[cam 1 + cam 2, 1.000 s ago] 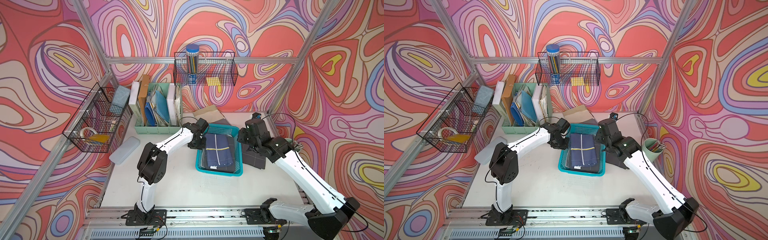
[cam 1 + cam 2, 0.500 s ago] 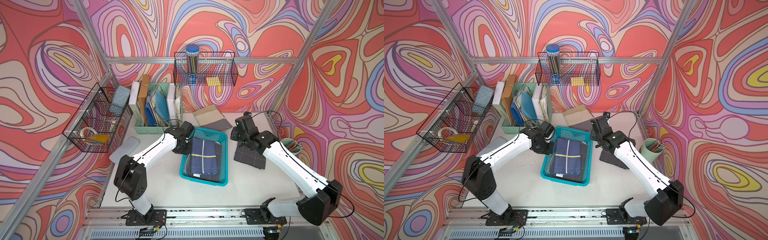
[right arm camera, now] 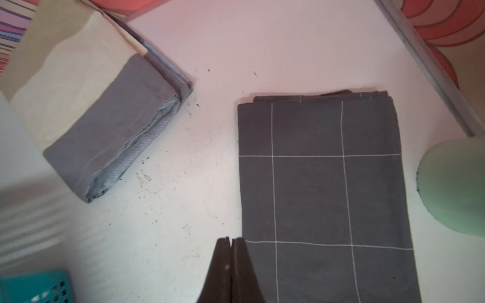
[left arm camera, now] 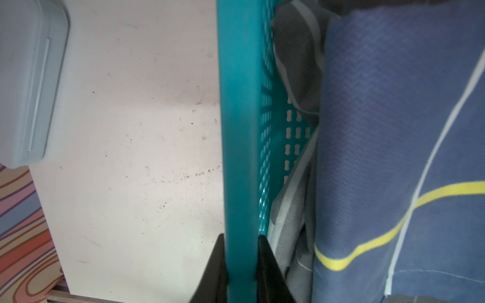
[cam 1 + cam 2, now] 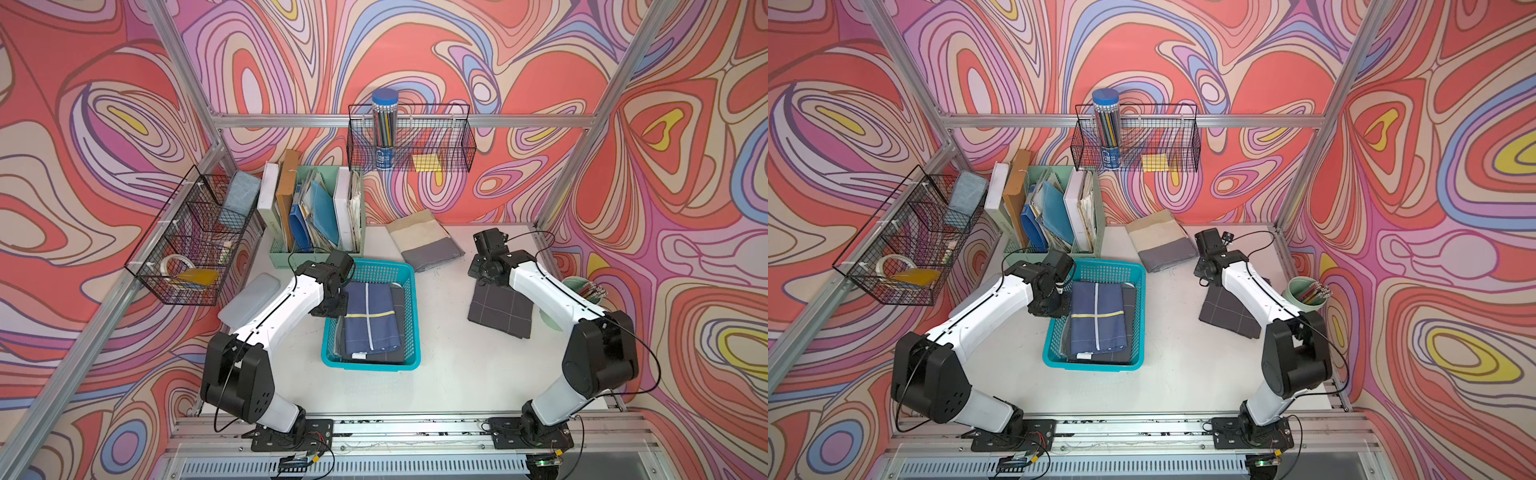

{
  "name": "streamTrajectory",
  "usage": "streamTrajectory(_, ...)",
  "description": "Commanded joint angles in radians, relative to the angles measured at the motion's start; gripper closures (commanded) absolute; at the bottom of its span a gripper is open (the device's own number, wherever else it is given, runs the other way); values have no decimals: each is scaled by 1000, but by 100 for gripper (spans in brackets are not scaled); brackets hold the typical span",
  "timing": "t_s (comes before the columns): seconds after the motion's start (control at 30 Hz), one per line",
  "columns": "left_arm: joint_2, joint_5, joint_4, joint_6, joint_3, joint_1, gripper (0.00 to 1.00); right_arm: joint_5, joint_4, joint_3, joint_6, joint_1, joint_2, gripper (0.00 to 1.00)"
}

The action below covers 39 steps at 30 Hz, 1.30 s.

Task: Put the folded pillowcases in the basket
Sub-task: Move the basket to the center of the board, then pick up the pillowcase from the center of the board.

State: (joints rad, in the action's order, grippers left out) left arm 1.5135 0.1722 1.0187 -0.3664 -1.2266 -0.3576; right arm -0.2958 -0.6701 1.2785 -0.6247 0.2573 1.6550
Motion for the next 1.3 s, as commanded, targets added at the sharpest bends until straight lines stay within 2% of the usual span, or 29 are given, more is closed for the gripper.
streamTrajectory(0.0,-2,86,81,48,16,10,100,49,90,-49,-25,-22,7,100)
streamTrajectory(0.07,27,101,81,37,11,14,98,72,86,-30,-18,-41,57,100)
streamTrajectory(0.1,47,93,87,31,6,17,92,77,73,-18,-15,-49,85,100)
streamTrajectory(0.23,94,77,76,1,11,17,90,135,64,-2,-10,-84,182,100)
streamTrajectory(0.3,102,66,61,-16,26,19,84,148,64,0,-8,-85,212,100)
streamTrajectory(0.37,120,17,56,-15,33,21,84,159,63,5,0,-85,236,100)
streamTrajectory(0.43,136,26,61,-25,32,21,84,161,74,-11,7,-85,235,100)
streamTrajectory(0.53,145,39,60,-24,39,26,73,151,102,-53,-4,-85,223,100)
streamTrajectory(0.6,146,55,67,-22,41,28,69,147,98,-67,-8,-85,229,100)
streamTrajectory(0.7,137,81,71,-31,49,29,53,142,98,-84,-14,-85,239,100)
streamTrajectory(0.73,134,93,77,-35,48,30,48,142,101,-88,-17,-85,242,100)
streamTrajectory(0.87,66,151,100,-53,33,31,38,140,105,-103,-23,-87,244,100)
streamTrajectory(1.0,-30,134,103,-54,5,31,27,155,90,-97,-16,-88,275,100)
streamTrajectory(1.17,-102,123,159,-50,-100,32,21,235,122,-152,-24,-84,264,100)
streamTrajectory(1.27,-140,71,177,-53,-165,30,20,257,115,-182,-26,-48,249,100)
